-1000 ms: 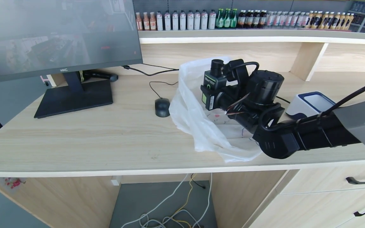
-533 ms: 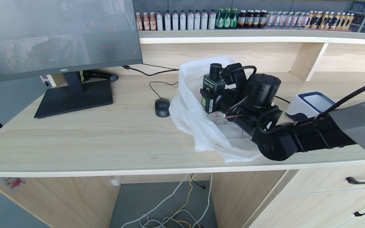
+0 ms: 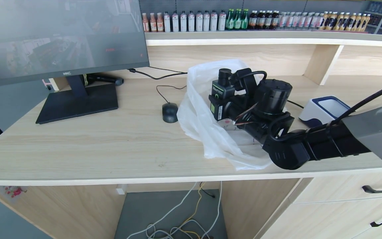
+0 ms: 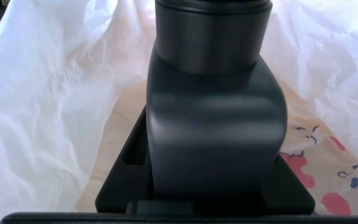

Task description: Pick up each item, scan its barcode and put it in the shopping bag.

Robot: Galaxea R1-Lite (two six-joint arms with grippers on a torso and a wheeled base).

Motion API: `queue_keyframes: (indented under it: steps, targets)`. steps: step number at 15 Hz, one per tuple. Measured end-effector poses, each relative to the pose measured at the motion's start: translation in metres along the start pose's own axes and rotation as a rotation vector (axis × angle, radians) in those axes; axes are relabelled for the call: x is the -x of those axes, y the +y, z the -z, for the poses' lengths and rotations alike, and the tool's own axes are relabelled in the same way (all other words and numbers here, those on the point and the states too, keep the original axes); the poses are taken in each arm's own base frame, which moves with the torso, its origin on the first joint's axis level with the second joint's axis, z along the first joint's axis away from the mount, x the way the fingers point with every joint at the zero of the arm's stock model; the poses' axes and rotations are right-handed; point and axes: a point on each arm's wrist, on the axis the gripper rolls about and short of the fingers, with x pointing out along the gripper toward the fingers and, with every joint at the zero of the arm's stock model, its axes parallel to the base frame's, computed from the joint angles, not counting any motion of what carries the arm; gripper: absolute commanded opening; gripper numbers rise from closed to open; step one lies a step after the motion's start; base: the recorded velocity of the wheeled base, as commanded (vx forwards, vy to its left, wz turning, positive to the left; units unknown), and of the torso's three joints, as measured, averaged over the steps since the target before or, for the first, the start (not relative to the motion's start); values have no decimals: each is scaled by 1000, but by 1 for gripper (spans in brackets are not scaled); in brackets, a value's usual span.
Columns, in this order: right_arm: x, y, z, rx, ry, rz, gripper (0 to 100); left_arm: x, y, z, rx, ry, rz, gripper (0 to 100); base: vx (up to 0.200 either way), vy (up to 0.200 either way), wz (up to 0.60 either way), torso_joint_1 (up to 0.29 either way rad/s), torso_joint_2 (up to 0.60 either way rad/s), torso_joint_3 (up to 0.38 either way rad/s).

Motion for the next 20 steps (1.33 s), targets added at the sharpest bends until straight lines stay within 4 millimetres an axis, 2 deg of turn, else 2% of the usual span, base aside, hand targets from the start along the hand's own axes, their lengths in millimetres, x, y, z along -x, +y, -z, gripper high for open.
queue_keyframes:
  steps: [4, 5, 11, 20]
  targets:
    - [0, 0, 0, 0, -1, 1, 0, 0, 0, 0, 0, 0, 0, 100, 0, 0, 0, 0, 0, 0]
    - [0, 0, -1, 0, -2, 1, 100, 0, 0, 0, 0, 0, 0, 100, 0, 0, 0, 0, 0, 0]
    - [0, 1, -7, -4, -22, -3, 100, 0, 0, 0, 0, 0, 0, 100, 0, 0, 0, 0, 0, 0]
    - [9, -2, -31, -7, -72, 3, 100, 0, 0, 0, 0, 0, 0, 100, 0, 0, 0, 0, 0, 0]
